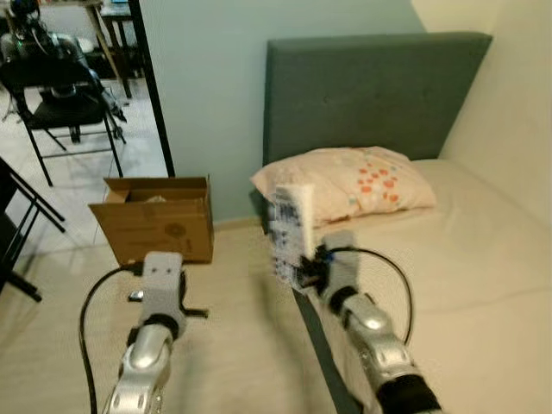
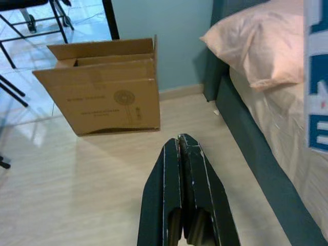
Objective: Clean up the room
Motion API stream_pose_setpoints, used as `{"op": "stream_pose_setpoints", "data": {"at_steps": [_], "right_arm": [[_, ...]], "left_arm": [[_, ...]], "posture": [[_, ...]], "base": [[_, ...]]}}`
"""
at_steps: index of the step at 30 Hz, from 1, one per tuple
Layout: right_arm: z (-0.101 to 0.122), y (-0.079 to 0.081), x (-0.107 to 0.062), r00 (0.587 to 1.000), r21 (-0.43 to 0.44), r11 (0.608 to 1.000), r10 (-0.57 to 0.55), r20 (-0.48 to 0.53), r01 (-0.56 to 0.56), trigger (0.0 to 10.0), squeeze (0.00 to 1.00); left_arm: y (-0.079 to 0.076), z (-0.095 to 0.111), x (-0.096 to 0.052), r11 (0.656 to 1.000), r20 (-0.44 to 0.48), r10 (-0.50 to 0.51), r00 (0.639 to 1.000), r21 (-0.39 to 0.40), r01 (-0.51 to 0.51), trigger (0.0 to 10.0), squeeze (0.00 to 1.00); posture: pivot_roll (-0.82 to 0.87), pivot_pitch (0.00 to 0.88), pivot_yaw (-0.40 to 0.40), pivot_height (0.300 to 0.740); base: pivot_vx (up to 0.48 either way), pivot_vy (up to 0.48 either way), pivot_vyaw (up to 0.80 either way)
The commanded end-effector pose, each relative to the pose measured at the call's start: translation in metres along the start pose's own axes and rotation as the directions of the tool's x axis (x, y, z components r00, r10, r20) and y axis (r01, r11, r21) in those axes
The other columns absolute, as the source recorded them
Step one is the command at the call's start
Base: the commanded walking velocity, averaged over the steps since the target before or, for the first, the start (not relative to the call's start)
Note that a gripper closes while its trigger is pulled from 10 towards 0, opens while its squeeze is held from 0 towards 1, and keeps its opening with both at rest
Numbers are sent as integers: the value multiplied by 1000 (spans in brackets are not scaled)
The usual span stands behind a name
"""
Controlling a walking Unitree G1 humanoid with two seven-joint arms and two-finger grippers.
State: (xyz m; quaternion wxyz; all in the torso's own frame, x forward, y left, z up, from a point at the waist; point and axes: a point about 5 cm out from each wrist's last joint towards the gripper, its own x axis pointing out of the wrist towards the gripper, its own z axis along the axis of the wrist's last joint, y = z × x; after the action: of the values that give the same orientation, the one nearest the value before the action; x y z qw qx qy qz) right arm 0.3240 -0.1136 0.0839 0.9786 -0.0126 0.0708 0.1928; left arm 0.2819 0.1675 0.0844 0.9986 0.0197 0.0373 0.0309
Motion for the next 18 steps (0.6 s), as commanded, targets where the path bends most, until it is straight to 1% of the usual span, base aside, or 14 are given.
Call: {"op": "stream_pose_setpoints", "data": {"at_steps": [1,7,15,18], "right_arm": [[6,-10,-2,999,-5,999,-35,32,35,10000,0],[4,-10,-3,999,14,999,-47,27,46,10000,0],[2,-12,-4,999,14,999,-49,16,49,10000,0],[1,-12,-4,999,13,999,-47,6,47,10000,0]], "left_arm": [[-2,-5,-2,1000,-20,-9,1000,6,9,10000,0],[-2,-5,1,1000,-20,-14,1000,8,14,10000,0],[-1,-4,2,1000,-19,-15,1000,9,15,10000,0],[-1,-4,1,1000,-20,-15,1000,10,15,10000,0]], "posture": [[-48,71,-29,740],[-50,71,-22,740],[-52,73,-17,740],[-52,73,-17,740]], "base": [[382,0,0],[379,0,0],[380,0,0],[379,0,-800]]}}
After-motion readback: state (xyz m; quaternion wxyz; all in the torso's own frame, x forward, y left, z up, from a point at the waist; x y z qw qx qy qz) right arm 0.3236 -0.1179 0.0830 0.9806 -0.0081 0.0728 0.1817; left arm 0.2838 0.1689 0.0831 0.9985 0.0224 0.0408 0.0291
